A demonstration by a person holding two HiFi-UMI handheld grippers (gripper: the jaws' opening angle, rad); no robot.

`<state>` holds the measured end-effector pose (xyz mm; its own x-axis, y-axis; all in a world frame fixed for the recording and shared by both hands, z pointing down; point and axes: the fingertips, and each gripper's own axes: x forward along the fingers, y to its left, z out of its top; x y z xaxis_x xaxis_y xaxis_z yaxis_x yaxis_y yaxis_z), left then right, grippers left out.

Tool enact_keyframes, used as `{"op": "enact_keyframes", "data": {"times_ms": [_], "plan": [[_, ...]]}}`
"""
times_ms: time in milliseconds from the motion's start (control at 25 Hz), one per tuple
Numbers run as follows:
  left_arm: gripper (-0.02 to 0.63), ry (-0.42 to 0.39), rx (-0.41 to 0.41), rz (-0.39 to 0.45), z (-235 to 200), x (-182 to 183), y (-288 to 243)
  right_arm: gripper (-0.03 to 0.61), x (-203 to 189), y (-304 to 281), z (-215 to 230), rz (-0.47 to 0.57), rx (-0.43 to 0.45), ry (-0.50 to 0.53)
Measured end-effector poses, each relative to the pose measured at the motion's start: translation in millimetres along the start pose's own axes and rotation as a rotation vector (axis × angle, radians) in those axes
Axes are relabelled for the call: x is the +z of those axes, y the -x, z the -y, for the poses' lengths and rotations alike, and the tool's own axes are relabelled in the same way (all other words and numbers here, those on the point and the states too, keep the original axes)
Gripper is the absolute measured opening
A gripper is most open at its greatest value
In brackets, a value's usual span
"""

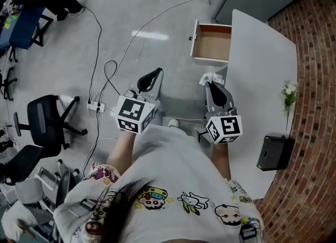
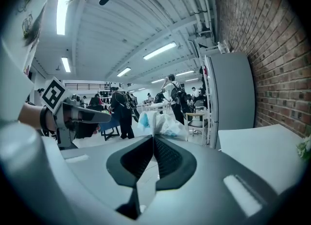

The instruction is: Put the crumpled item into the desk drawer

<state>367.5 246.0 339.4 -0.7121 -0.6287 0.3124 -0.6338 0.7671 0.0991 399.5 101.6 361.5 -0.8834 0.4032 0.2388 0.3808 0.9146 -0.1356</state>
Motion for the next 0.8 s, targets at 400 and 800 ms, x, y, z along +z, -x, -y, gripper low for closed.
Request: {"op": "enact_keyframes", "data": {"times_ms": [400, 800], "plan": [[-0.003, 0.004, -0.002, -0.004, -115.0, 38.0, -62.2, 0.018, 35.7, -128.0, 16.5, -0.029, -0.009, -0.009], [-0.003, -0.006, -0.017, -0.003, -192.8, 57.0, -94.7, 0.018, 49.7, -204.7, 14.7, -0.042, -0.036, -0.016]]}}
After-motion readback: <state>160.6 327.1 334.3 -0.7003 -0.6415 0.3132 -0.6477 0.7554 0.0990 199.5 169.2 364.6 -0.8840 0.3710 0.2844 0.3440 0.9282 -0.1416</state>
